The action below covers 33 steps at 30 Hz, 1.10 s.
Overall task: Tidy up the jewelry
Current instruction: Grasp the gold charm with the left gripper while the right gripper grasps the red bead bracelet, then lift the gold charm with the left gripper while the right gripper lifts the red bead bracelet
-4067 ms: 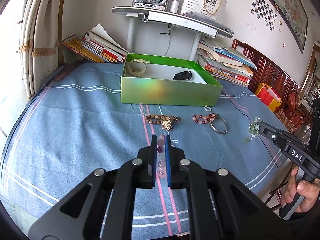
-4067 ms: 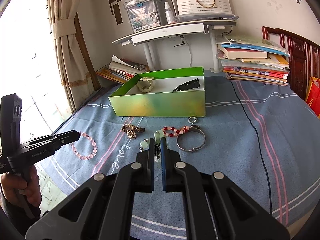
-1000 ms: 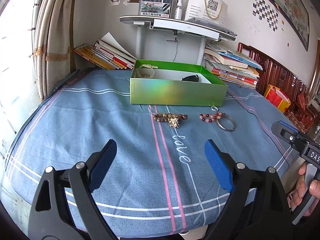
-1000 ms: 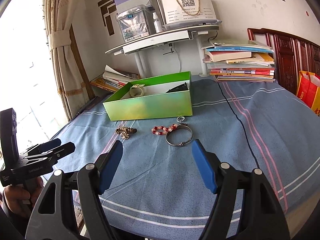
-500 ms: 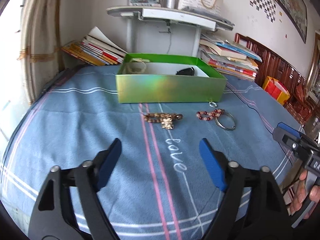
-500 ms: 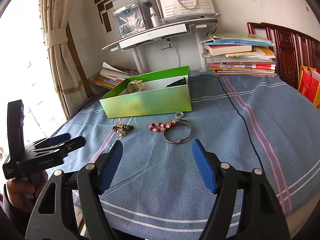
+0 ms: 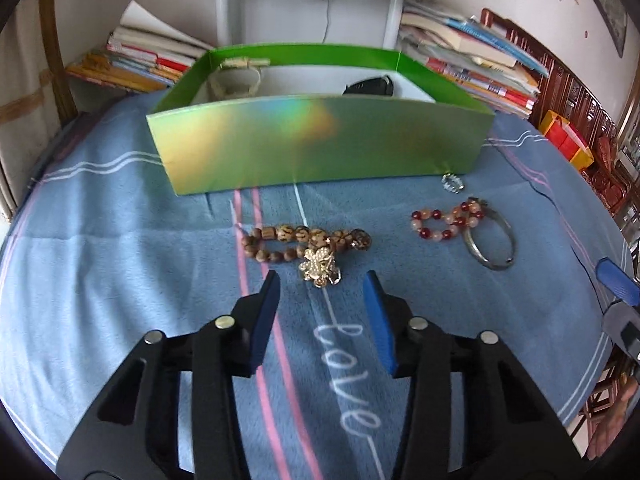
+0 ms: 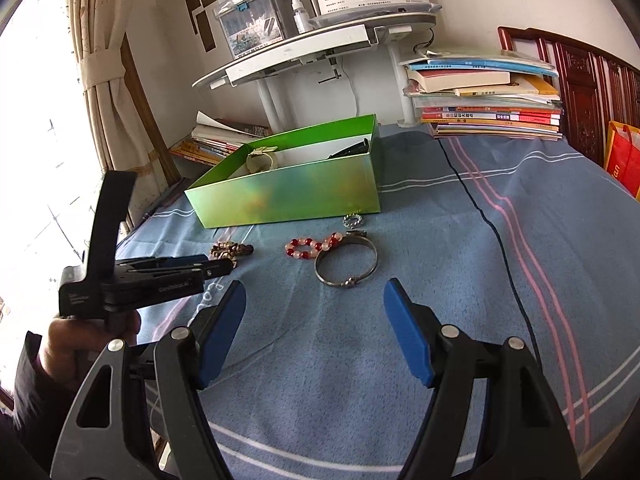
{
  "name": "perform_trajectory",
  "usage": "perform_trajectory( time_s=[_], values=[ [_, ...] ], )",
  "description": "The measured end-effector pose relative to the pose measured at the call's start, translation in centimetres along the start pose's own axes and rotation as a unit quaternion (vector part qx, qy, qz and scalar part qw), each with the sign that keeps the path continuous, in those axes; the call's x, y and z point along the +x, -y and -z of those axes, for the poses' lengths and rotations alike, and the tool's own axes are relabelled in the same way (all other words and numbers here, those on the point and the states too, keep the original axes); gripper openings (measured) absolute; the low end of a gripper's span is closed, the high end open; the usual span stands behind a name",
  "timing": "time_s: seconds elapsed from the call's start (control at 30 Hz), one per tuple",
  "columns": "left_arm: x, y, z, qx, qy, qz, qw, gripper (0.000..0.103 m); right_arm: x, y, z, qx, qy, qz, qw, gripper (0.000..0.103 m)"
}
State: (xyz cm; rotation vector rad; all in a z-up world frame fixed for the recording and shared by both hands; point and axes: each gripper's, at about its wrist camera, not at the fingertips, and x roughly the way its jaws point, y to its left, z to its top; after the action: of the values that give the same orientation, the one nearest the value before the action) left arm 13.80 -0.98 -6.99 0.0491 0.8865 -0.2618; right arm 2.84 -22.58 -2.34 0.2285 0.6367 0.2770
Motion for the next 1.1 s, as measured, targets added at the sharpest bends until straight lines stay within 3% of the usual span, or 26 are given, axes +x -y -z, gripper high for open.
perform_trajectory(
  time_s=[0.17, 0.27, 0.33, 0.4, 0.63, 1.1],
  values=[
    [1.1, 0.2, -0.6, 0.003, -0.007, 0.005, 1.0000, 0.038, 1.5, 0.5, -1.3, -0.003, -0.010, 0.009, 1.000, 0.066],
    [1.5, 0.3, -1.1, 0.006, -0.010, 0.007, 0.9999, 0.030, 3.3, 0.6, -2.2, -0.002, -0.034, -0.004, 0.999, 0.047],
    [1.6, 0.3, -1.2, 0.008, -0.010, 0.008, 0.9999, 0.022, 4.7, 0.6, -2.7, 0.002, -0.053, -0.012, 0.999, 0.028],
    [1.6, 0.2, -1.1, 0.011, -0.009, 0.013, 0.9998, 0.022, 5.9, 0.5, -3.1, 0.005, -0.063, -0.012, 0.998, 0.022],
    [0.6, -0.3, -0.6, 0.007, 0.009, 0.027, 0.9996, 0.021, 9.3, 1.2, -3.9, 0.050, -0.086, -0.020, 0.995, 0.020],
    [-4.3, -1.8, -0.1, 0.005, 0.055, 0.047, 0.9974, 0.021, 11.5, 2.3, -4.1, 0.106, -0.105, -0.012, 0.989, 0.018]
  ],
)
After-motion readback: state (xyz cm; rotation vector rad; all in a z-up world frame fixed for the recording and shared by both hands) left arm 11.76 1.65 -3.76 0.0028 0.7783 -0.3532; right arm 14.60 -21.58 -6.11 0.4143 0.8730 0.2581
